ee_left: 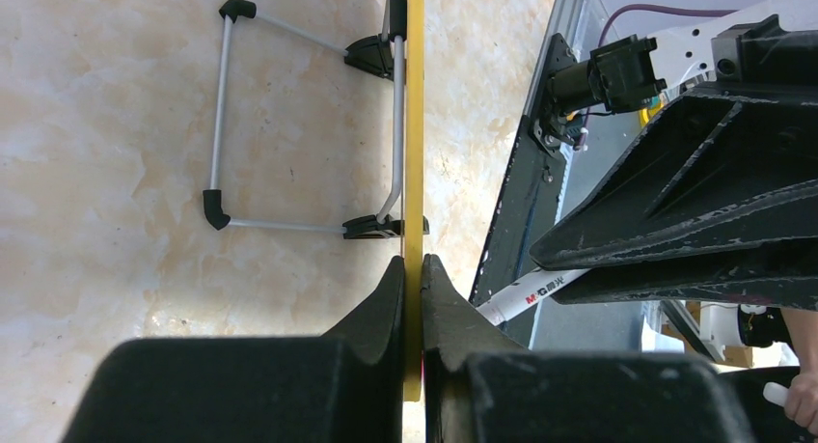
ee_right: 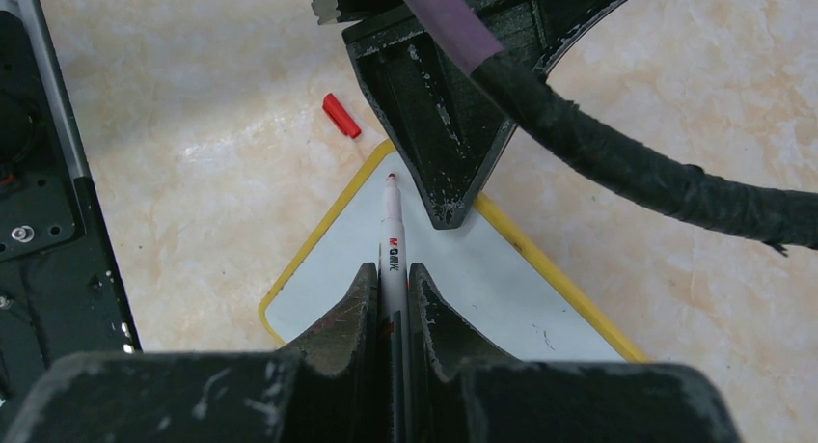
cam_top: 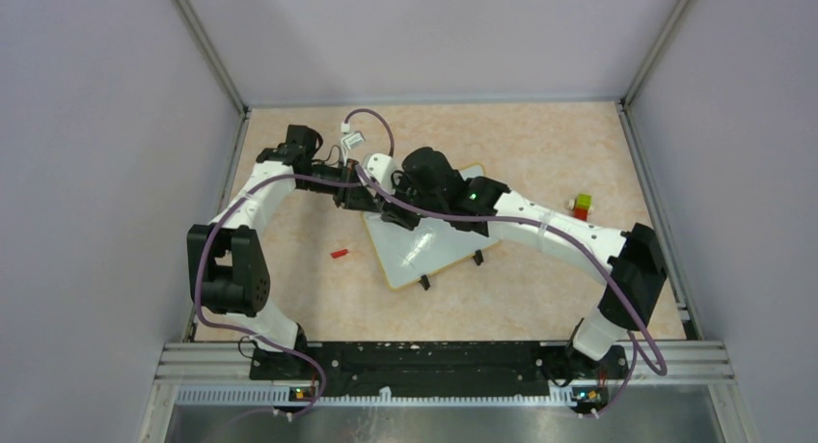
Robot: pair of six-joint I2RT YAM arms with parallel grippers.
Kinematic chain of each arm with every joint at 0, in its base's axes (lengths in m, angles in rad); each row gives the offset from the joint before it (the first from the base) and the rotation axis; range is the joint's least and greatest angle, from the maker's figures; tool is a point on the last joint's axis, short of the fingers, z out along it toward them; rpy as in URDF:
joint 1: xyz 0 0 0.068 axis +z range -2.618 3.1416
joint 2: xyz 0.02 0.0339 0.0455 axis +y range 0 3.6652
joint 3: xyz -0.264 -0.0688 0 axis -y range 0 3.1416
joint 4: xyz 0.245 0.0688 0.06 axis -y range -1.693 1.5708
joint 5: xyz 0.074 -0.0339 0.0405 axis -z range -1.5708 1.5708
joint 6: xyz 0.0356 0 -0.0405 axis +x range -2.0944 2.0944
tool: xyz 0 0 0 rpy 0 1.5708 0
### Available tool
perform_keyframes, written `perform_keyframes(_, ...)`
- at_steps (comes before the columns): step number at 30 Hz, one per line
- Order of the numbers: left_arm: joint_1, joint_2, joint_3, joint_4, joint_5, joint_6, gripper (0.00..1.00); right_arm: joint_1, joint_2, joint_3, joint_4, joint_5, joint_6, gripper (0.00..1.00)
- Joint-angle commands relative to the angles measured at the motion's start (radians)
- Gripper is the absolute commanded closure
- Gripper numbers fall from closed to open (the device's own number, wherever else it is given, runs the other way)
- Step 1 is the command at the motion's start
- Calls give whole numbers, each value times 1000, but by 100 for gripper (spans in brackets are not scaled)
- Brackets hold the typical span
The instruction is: Write a sentence on the whiteboard
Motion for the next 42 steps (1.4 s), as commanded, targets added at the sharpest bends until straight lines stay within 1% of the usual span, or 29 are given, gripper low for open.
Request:
perform_keyframes(1, -8, -9, 30, -4, -2, 22, 100, 15, 9, 64, 39, 13, 6, 100)
perform_keyframes(9, -8, -6, 31, -5, -5, 22, 100, 15, 21, 76, 35, 32, -4, 100)
perform_keyframes(17, -8, -7, 30, -4, -8, 24, 100, 16, 5, 9, 40, 35, -3, 100)
perform_keyframes(29, -8, -1, 33, -4, -13, 24, 100, 18, -29, -74, 41, 0, 13, 100)
perform_keyframes(35, -8, -3, 33, -4, -13, 25, 100, 26, -30, -79, 38, 1, 14, 100)
perform_keyframes(42, -8, -4, 31, -5, -14, 24, 100, 24, -33, -69, 27, 41, 9, 100)
